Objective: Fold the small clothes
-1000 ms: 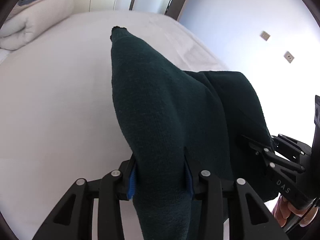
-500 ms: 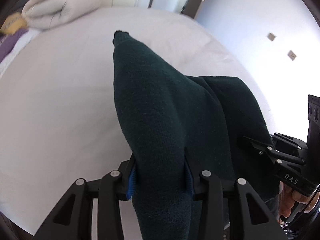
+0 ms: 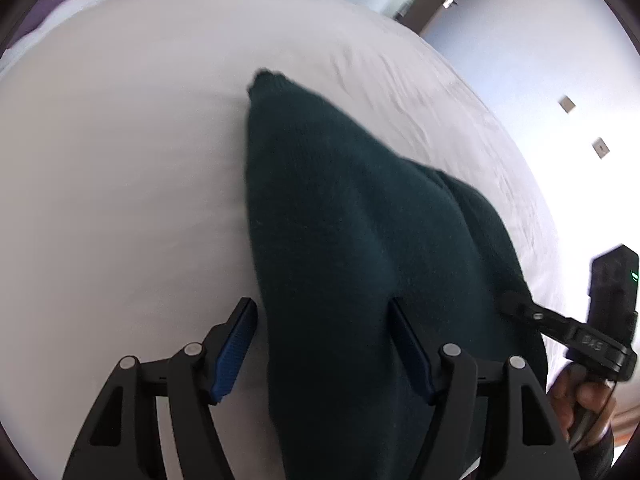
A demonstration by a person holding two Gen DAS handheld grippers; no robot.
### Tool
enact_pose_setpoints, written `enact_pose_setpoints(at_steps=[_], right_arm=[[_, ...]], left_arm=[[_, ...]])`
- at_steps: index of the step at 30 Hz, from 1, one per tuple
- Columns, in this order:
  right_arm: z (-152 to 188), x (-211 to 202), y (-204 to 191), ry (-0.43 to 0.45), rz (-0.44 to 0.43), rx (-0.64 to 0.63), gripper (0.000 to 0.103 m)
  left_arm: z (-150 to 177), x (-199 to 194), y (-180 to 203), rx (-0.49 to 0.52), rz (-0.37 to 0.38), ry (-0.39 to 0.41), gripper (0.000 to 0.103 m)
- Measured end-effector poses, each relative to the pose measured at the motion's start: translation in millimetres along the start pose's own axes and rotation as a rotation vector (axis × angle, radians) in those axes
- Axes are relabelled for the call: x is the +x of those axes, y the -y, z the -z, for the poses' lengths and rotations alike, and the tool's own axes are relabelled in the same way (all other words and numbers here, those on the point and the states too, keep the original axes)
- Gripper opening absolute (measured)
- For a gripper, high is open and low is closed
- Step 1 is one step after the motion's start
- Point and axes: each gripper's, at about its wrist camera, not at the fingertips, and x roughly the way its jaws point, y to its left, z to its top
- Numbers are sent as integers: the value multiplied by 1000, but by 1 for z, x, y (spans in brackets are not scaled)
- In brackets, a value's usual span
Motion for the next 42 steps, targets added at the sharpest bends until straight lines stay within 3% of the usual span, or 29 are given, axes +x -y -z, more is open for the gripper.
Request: enact_pose_setpoints(at_steps=[4,7,11,13,16,18,21,22,24,26,27,29,31,33,34,35,38,40,42], right_arm=[[14,-66,-7,161,62,-3,39],[22,-102,-19,207,-7,-49,37],[40,-100,-43,166,-138,-149,34],[38,-79,-43,121,-108,-148,34],[39,-41,-13,54,27,-76,29],[47,-38,10,80,-29,-25,21],[54,-43,23,114,-87,37,21],[57,-48,25,122,-79,47,21],[60,-64,25,160,26,49,25],[53,-88,33,200,39,36,25],[54,-101,30,233,49,21,25],[56,-137,13,329,109,-41,27],[59,-175,-10,439,147,-112,38],[63,-215,-30,555,186,-171,78],[72,-239,-49,677,208,-219,86],[78,-252,-59,743,211,-243,99],[107,-302,-98,1016,247,-332,103],[117,-320,-114,1083,258,-362,103],[120,-333,-125,1089,249,-375,103]], left_arm=[[8,-38,26,19,-74,155,68],[15,-58,48,67,-76,240,68],[16,-21,59,112,-72,155,68],[11,2,54,109,-95,103,68],[16,15,54,154,-150,101,72],[16,20,52,157,-165,98,78],[23,15,47,132,-155,107,82],[23,11,46,125,-149,115,81],[23,4,48,107,-137,138,78],[31,-21,48,102,-133,215,77],[36,-37,50,108,-149,275,78],[44,-68,58,130,-209,399,100],[52,-99,68,151,-262,507,103],[61,-135,82,194,-325,618,103],[65,-150,90,213,-366,666,103],[69,-166,98,234,-412,718,103],[83,-210,118,277,-483,831,103],[89,-230,127,285,-457,848,103],[95,-238,133,286,-499,835,103]])
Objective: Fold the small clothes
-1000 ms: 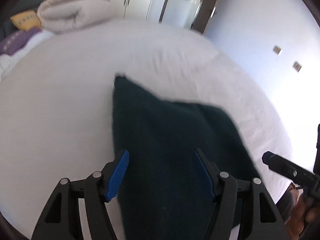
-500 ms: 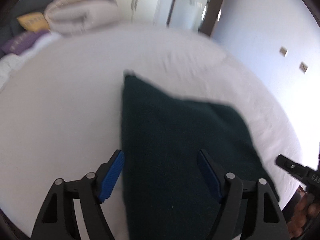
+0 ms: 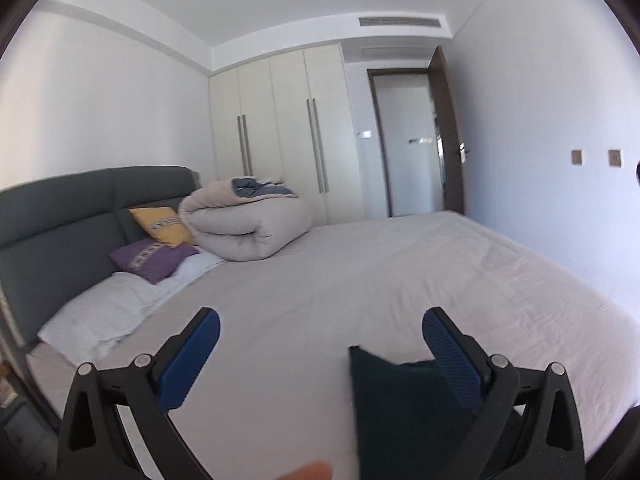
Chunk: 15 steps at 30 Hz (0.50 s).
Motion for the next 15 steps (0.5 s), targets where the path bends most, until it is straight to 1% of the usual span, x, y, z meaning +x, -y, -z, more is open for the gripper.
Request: enact_pose_setpoints(at_steps=[1,3,4,6,7,9,12,14,15], right_arm=[[-6,-5,-1,-13,-5,-1,103],[-10,-14,0,-11,2,8,103],[-9,-18,1,-9,8,11,103],[-6,-17,0,-56,20,-1,103],[2,-12,-1,-131,36,-15,103],[11,-14,4,-231,42,-20,103],[48,10,6,-487,68,-12,103],[72,22,9,-632,76,4,103],[85,27,12,-683,74,21,103]], left_arm=[[0,-2,1,14,-10,-11,103],[2,2,-1,-7,8,-58,103],[5,6,-3,-30,13,-99,103],[17,23,-9,-87,22,-237,103],[24,31,-10,-103,37,-291,103],[40,43,-9,-119,60,-384,103],[66,56,-2,-146,92,-504,103],[79,65,3,-148,101,-559,103],[85,69,5,-145,105,-574,103]])
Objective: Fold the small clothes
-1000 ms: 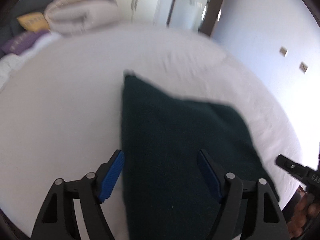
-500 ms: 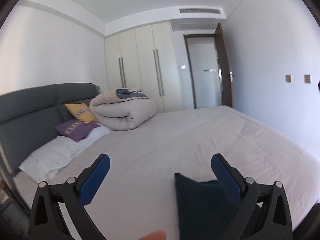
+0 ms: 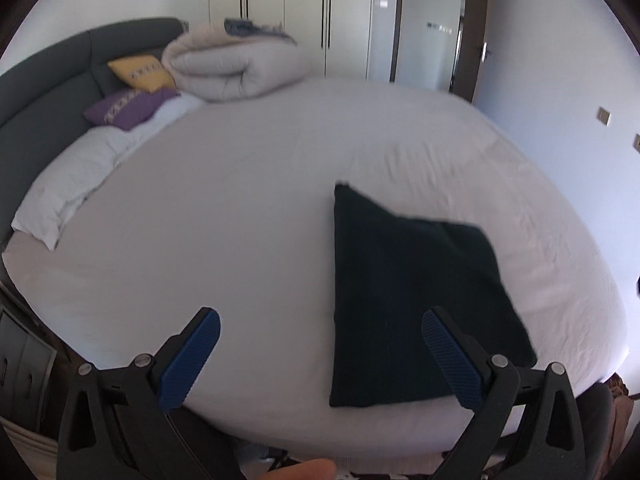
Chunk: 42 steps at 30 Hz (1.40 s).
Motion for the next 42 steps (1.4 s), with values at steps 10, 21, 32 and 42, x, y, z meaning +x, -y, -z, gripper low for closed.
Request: enact_pose_setpoints(at_steps=[10,21,32,42], right_arm=[[16,55,-13,-131,25,-26,103],[7,77,-11,-157,45,-31,103],[9,87,-23,-172,47,-41,103],[8,96,-34,-177,48,-44,103]], left_arm=[[26,20,22,52,43,-82,103],[26,34,11,39,49,-104,103],[25,36,11,37,60,-114,103],[28,38,12,36,60,-118,103]])
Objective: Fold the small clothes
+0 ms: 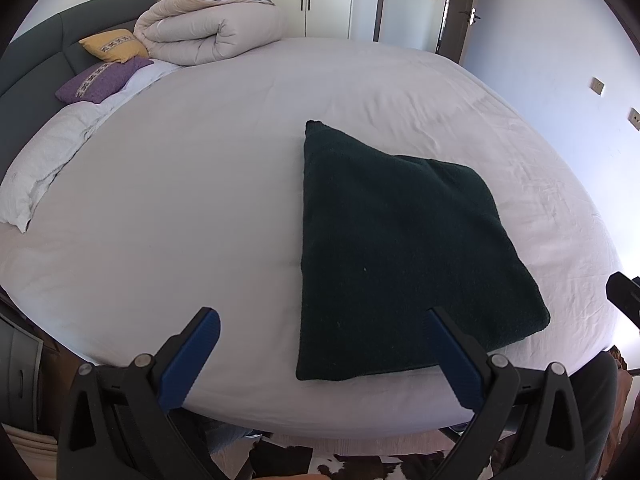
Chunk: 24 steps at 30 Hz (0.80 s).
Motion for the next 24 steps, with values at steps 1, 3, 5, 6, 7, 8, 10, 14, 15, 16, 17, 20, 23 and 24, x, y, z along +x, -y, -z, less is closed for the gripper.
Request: enact_pose_setpoints(at_steps=[1,3,5,6,7,8,10,14,15,16,17,20,23,24], right_arm=[[0,1,0,0,0,-1,103],[0,1,-1,-1,0,-1,103],[0,2,-3,0,0,-4,103],[-1,3,-4,0,1,-5,103],[-1,4,-5,-1,2,-6,103],[-2,5,-7,-1,1,-6,103],[-2,6,-7,-4,-1,-6,103],[-4,8,-13,-4,0,-12,103],[-4,8,-14,-4,0,-13,103],[-4,8,-14,-5,0,-14,103],[-5,9,-14,-5,-1,-15,103],[-5,10,-15,-7,-2,-16,103],[-5,10,-16,-8,-2,-16,103],[-5,10,-16,-8,-2,-16,103]], left_arm=[[1,1,0,0,-1,-1,103],[1,1,0,-1,1,-3,103],[1,1,0,-1,1,-4,103],[1,2,0,-1,1,-4,103],[1,1,1,-1,0,-3,103],[1,2,0,-2,0,-3,103],[1,1,0,-2,1,-3,103],[1,2,-1,0,0,-2,103],[0,2,-1,0,0,-2,103],[1,2,-1,-1,0,-2,103],[1,2,-1,-2,0,-2,103],[1,2,-1,-1,0,-3,103],[0,2,-2,-1,1,-3,103],[0,2,-2,-1,1,-2,103]])
